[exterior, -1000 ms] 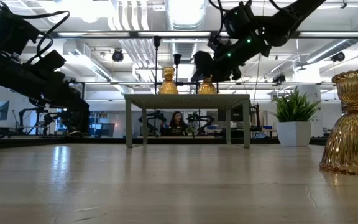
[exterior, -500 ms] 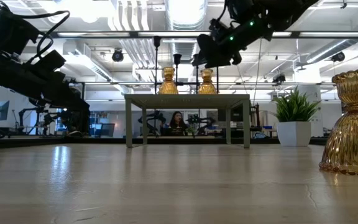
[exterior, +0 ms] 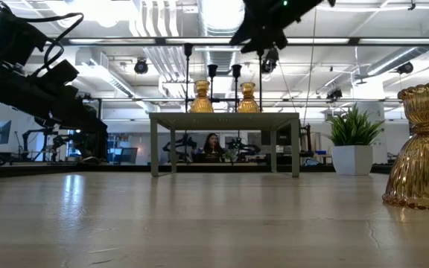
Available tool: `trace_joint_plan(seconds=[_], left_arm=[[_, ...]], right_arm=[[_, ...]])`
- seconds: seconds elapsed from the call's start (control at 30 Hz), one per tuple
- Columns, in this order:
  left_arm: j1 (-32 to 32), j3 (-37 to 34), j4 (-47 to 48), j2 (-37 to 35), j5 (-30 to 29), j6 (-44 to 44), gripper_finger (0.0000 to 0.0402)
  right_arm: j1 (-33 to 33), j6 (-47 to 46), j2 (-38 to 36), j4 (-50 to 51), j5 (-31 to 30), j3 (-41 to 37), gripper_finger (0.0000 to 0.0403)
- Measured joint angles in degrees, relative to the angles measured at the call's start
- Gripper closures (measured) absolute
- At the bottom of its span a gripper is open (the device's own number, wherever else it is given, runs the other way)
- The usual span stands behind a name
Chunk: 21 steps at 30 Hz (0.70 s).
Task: Pick & Place candle stick holders
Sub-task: Put the orange candle holder on the shelf aligned with the other orange candle holders
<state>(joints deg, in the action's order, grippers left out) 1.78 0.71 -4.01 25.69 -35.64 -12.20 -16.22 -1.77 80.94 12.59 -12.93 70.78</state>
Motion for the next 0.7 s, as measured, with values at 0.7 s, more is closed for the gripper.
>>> trace_joint_plan(seconds=[0.7], left_arm=[[0.0,0.0,0.0,0.0,0.0,0.0,0.0252]], right_arm=[[27.7,-19.9,-0.3,46.7,1.4,12.2,0.0204]])
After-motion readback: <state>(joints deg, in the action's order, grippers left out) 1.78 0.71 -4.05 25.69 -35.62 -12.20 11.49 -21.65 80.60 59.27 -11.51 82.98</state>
